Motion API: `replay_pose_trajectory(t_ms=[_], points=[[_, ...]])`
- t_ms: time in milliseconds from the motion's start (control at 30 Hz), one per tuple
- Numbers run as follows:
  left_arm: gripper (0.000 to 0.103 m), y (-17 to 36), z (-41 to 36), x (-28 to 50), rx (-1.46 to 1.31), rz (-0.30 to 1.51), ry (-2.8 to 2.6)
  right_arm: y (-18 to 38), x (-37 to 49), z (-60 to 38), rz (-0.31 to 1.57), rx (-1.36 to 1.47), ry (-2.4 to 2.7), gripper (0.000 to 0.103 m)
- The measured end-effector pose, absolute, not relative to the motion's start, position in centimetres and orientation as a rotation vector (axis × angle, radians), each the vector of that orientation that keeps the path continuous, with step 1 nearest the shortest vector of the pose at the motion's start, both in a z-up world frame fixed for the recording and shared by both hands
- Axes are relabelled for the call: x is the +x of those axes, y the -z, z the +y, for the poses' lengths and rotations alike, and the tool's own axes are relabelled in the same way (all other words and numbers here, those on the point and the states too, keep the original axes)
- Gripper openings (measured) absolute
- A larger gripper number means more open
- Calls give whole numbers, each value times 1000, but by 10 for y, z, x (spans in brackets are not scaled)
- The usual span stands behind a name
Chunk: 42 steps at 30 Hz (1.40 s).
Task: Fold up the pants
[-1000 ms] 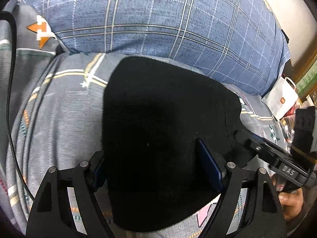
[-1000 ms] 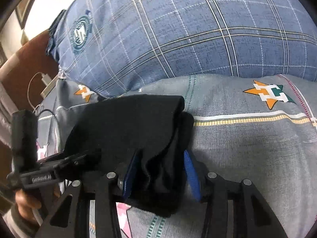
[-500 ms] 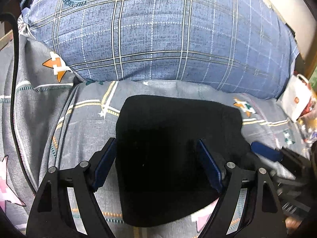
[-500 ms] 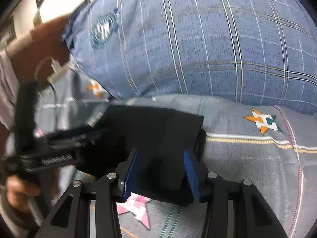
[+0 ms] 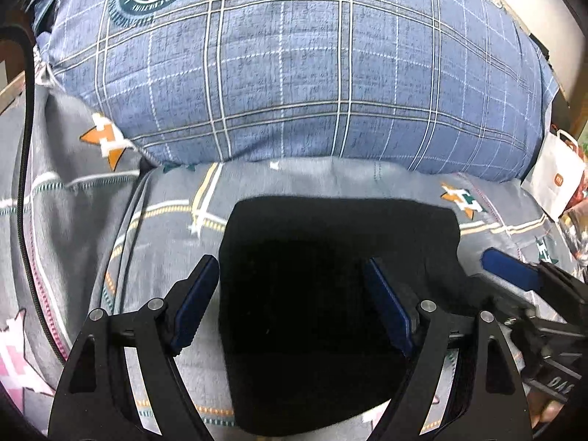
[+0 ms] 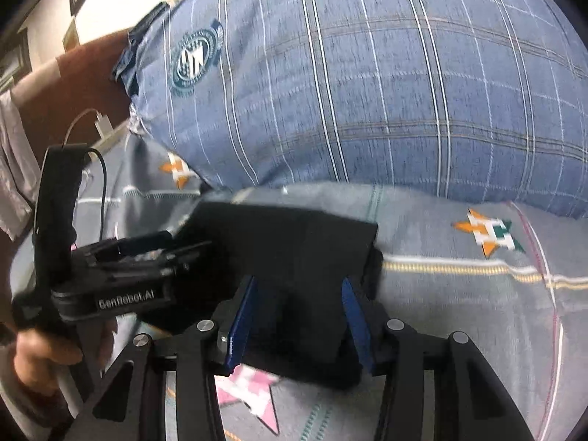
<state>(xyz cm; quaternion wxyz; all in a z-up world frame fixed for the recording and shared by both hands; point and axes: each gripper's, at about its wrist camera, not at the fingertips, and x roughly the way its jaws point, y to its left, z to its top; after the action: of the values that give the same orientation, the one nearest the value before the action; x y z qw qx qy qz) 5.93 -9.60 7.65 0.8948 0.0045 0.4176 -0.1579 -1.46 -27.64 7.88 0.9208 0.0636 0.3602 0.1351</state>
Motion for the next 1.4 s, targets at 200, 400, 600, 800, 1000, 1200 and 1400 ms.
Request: replay_pose_trajectory(t_ms=[200, 400, 600, 800, 1000, 1200, 1400], points=[[82, -60, -104, 77, 35, 887, 294, -55, 12, -269, 796, 113, -278, 47], [86, -55, -103, 88, 20, 888, 297, -40, 30, -273, 805, 139, -282, 48], [86, -62, -100, 78, 8, 886, 296, -48, 22, -268, 804, 113, -276, 48], [86, -84, -93, 36, 36, 777, 254, -69, -22, -274, 742, 128, -254, 48], [86, -103, -89, -11, 32, 715, 224, -83, -53, -274, 699, 153, -223, 49], [86, -123, -85, -46, 26, 665, 197, -95, -70, -272, 683, 160, -198, 51], [86, -136, -79, -64, 30, 623, 155, -106, -88, -270, 646, 168, -195, 51]])
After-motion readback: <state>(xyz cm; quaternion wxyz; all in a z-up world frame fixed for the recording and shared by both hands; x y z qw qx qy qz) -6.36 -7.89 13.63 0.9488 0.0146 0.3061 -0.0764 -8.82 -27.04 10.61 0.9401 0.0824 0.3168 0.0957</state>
